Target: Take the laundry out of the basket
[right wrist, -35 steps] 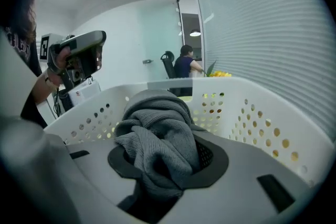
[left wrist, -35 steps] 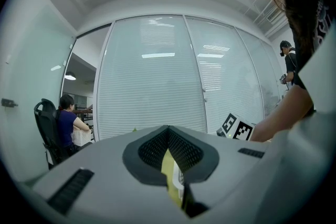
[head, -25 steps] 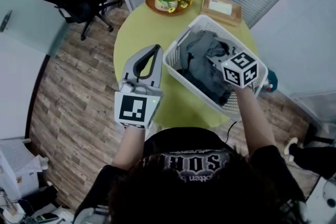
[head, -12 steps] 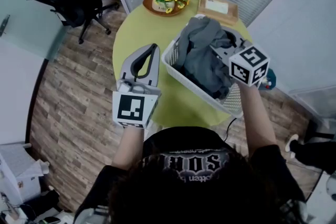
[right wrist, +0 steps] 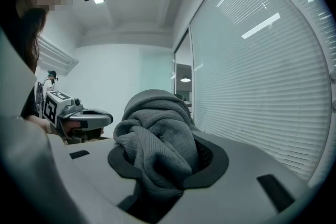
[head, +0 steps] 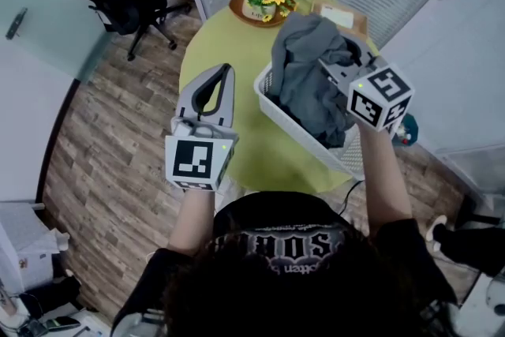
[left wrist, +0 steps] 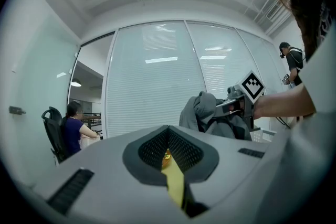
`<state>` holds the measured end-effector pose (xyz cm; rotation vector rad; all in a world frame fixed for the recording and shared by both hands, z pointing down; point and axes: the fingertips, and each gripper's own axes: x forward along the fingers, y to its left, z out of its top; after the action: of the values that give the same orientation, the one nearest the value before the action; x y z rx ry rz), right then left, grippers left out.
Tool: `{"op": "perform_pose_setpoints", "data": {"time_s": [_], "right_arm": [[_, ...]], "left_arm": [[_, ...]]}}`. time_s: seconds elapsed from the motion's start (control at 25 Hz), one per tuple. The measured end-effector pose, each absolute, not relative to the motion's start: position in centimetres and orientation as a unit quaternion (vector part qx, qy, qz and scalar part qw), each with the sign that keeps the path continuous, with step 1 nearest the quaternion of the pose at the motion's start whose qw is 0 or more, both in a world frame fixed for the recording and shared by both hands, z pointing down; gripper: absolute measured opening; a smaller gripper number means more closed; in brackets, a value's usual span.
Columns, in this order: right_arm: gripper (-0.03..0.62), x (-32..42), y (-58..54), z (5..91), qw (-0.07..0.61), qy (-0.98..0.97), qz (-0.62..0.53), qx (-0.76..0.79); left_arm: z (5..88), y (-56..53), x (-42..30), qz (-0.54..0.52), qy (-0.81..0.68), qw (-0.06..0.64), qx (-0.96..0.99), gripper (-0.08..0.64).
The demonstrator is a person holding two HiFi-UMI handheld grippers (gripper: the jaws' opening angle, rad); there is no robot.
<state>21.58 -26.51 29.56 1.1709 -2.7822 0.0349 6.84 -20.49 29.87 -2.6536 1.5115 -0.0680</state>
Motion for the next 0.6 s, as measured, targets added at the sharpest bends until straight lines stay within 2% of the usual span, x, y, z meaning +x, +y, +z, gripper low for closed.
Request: {"op": "perform_pose_setpoints", "data": {"time_s": [0.32, 0.6], "right_arm": [[0.169, 18.5, -26.4, 26.2, 0.025, -0.932, -0.005, 0.361], [0.169, 15.1, -26.3, 25.3, 0.021, -0.945, -0.021, 0.326]], "left_arm": [[29.4, -19.5, 4.2, -0.025, 0.526, 0.048, -0.849, -0.002], [29.5, -18.9, 1.6, -0.029, 0.557, 0.050, -0.829, -0.002]]}}
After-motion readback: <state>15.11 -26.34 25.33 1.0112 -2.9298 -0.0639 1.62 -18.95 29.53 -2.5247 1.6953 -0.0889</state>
